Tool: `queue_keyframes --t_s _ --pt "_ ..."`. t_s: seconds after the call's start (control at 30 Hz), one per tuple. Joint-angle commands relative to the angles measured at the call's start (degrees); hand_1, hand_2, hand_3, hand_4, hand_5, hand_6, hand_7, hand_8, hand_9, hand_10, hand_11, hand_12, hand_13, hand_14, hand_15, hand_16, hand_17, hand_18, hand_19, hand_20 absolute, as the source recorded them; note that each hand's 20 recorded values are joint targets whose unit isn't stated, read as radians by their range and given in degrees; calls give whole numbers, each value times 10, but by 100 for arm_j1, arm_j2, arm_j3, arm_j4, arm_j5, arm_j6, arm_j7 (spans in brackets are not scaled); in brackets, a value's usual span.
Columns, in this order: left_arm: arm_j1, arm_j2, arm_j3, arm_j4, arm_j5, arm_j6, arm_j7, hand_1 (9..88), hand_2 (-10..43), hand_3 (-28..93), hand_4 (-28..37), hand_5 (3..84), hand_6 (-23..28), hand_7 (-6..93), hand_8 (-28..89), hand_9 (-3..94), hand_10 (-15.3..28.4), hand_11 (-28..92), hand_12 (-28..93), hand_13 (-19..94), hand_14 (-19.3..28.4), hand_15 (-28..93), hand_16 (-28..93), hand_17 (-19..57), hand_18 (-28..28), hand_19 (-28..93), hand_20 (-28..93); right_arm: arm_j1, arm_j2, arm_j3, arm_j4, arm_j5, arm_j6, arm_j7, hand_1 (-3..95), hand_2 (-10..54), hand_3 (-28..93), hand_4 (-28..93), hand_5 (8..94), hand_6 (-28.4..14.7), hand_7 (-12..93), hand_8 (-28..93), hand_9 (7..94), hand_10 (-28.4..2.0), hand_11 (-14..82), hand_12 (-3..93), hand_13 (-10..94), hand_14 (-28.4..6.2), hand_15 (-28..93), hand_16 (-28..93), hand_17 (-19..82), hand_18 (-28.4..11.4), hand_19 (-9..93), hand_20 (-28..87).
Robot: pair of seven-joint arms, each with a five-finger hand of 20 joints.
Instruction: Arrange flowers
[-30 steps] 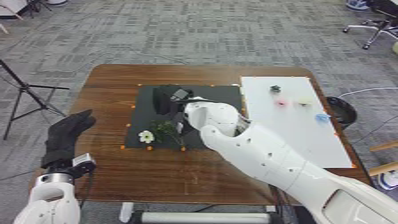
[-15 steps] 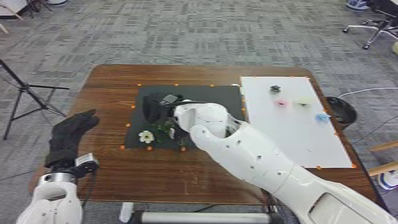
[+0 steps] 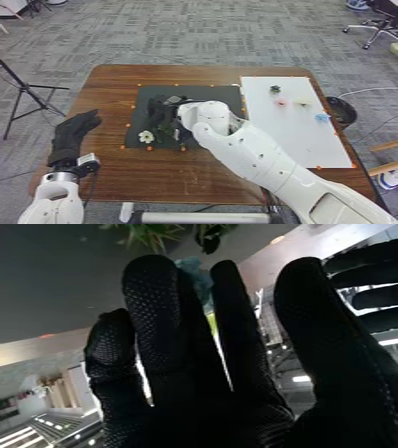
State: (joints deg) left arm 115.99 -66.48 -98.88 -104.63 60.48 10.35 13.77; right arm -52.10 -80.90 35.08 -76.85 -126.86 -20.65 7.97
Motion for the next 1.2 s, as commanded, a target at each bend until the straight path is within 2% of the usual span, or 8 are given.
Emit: queue_keyframes --t_s 0.03,0.23,0.53,0.67,0.87,1.0,1.07,1.2 --pt "35 -71 -6 -23 10 -112 -68 259 58 690 -283 544 18 169 -72 531 148 248 152 413 175 233 5 96 107 91 193 199 135 -110 -97 125 62 306 376 -16 631 -126 596 -8 143 -75 583 -179 86 175 644 -138 557 330 311 -225 751 583" --pt "53 -84 -28 -31 12 -110 -51 261 57 690 -283 544 15 171 -72 532 149 248 151 413 175 232 6 95 108 91 193 437 342 -244 -302 489 -48 606 375 -23 629 -126 601 10 141 -81 576 -187 75 166 643 -138 557 326 310 -225 752 580" --pt "58 -91 -20 -49 20 -69 -68 265 56 691 -283 554 3 175 -74 532 148 248 151 413 175 232 6 94 108 91 192 539 353 -15 -463 855 -710 869 375 -50 608 -124 599 31 120 -96 547 -204 66 145 643 -143 523 330 305 -236 734 581" --pt "72 -97 -27 -51 23 -70 -50 267 56 692 -282 558 0 175 -75 532 147 249 152 412 175 233 6 94 108 92 192 569 367 40 -571 1165 -864 941 371 -56 597 -118 575 34 120 -101 503 -223 55 128 637 -147 513 334 303 -241 729 584" --pt "60 -108 6 -47 20 -85 -50 272 55 689 -282 563 -5 176 -76 532 146 249 152 413 175 234 6 93 109 92 192 542 349 108 -663 1354 -855 852 360 -65 604 -117 556 36 120 -104 489 -227 53 120 635 -150 504 334 299 -241 721 583" --pt "51 -91 3 -46 17 -83 -48 273 55 689 -280 564 -5 175 -77 532 146 249 152 413 175 234 6 93 109 93 192 521 762 111 -1117 1843 -404 887 356 -62 602 -118 554 30 121 -103 496 -222 57 120 636 -150 503 333 299 -243 720 583" --pt "105 -92 -43 -72 24 -88 -56 274 55 687 -281 564 -5 176 -76 532 146 249 152 413 175 234 6 93 109 92 192 377 1130 54 -1561 2297 271 1027 357 -52 597 -118 574 19 122 -101 518 -205 66 125 641 -151 500 330 300 -243 721 582" --pt "257 -104 -181 -151 -17 0 -75 273 55 688 -281 564 -4 176 -76 532 146 249 152 413 175 233 6 93 109 92 191 -121 1534 182 -2247 3320 1227 1536 341 14 564 -109 631 -35 101 -79 648 -166 91 149 681 -152 497 323 320 -244 747 579"
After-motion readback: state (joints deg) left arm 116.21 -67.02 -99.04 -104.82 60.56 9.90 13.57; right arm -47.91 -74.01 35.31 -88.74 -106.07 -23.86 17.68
